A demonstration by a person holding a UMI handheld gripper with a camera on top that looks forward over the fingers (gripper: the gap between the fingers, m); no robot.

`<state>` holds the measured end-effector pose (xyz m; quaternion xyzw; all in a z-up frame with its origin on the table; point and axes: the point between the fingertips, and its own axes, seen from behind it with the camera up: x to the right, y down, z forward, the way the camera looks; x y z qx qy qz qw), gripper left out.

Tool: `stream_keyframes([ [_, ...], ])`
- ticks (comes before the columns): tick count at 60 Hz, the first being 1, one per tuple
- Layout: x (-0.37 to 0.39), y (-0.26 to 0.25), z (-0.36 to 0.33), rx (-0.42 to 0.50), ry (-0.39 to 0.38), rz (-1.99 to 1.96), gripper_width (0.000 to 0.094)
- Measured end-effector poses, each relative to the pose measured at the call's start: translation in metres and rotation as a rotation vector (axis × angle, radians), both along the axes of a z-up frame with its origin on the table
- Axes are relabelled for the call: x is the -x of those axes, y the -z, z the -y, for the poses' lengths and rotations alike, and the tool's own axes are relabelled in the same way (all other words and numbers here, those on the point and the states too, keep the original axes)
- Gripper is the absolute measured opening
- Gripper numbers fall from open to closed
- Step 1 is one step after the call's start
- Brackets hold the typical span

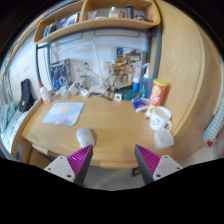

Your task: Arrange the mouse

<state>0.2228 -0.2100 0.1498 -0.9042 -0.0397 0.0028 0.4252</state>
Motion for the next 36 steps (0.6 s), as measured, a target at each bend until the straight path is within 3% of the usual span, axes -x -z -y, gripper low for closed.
stream_keyframes([
  [3,0.047,0.053,-0.005,0.024,-0.018,-0.023,0.0846],
  [12,0.117,0.107,0.004,0.082,-0.012,-0.048,0.0857],
  [21,0.148,0.139,-0.023,0.087,0.006,-0.007,0.0864],
  [36,0.137,0.148,-0.083,0.046,0.084,0.057,0.0863],
])
